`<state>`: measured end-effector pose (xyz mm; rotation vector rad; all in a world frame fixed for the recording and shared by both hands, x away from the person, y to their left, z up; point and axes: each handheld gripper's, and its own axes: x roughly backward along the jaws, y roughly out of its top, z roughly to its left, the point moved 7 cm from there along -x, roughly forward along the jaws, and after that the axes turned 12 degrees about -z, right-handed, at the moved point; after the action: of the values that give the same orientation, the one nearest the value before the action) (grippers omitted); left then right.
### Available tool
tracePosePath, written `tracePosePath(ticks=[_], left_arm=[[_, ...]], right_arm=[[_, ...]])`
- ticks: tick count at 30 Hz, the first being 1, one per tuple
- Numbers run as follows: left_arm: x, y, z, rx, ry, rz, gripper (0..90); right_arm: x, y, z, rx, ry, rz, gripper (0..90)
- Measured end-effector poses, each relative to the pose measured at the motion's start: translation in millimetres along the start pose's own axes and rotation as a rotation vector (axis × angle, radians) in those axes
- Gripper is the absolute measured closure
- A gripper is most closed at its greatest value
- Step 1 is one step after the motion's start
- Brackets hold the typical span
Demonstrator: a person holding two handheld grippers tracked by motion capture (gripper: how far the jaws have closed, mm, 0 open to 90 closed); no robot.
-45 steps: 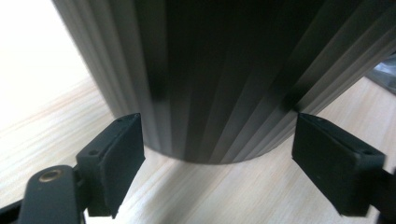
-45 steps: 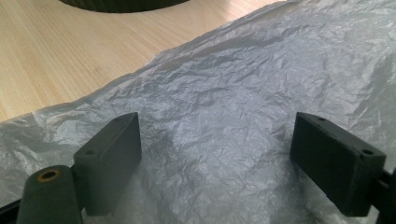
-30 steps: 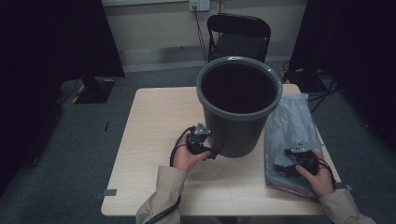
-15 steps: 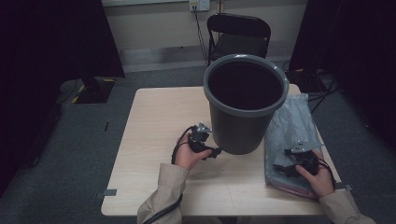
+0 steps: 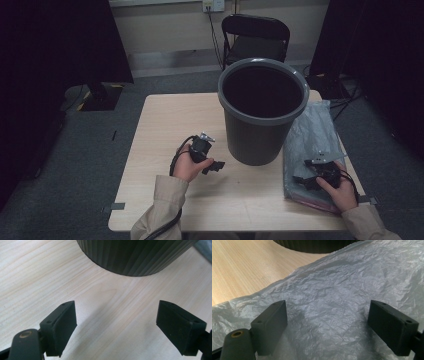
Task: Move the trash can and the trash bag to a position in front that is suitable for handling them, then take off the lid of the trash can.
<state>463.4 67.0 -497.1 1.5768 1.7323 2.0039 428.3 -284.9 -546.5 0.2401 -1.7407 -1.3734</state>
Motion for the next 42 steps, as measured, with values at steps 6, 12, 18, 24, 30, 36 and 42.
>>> tracePosePath(ticks=[6,12,18,24,30,36,42], left_arm=[[12.4,8.1,4.3,0.000,0.020,0.012,16.1],[24.0,17.4,7.8,-0.008,0.034,0.030,16.3],[33.6,31.3,6.3,0.002,0.026,0.048,16.6],[47.9,50.7,4.4,0.006,0.042,0.048,17.2],[60.3,70.7,-0.2,-0.002,0.051,0.037,17.3],[70.6,89.4,-3.0,-0.034,0.056,0.041,17.3],[80.0,105.2,-5.6,-0.039,0.062,0.049,17.3]], right_arm=[[-0.2,0.1,0.1,-0.001,0.001,0.000,15.2],[-0.2,0.1,0.1,-0.001,0.001,0.000,15.2],[-0.2,0.1,0.1,-0.001,0.001,0.000,15.2],[-0.2,0.1,0.1,-0.001,0.001,0.000,15.2],[-0.1,0.1,0.3,-0.002,-0.001,0.000,15.2],[-0.2,0.1,0.3,-0.003,-0.005,-0.002,15.2],[-0.2,0.1,0.3,-0.004,-0.005,-0.002,15.2]])
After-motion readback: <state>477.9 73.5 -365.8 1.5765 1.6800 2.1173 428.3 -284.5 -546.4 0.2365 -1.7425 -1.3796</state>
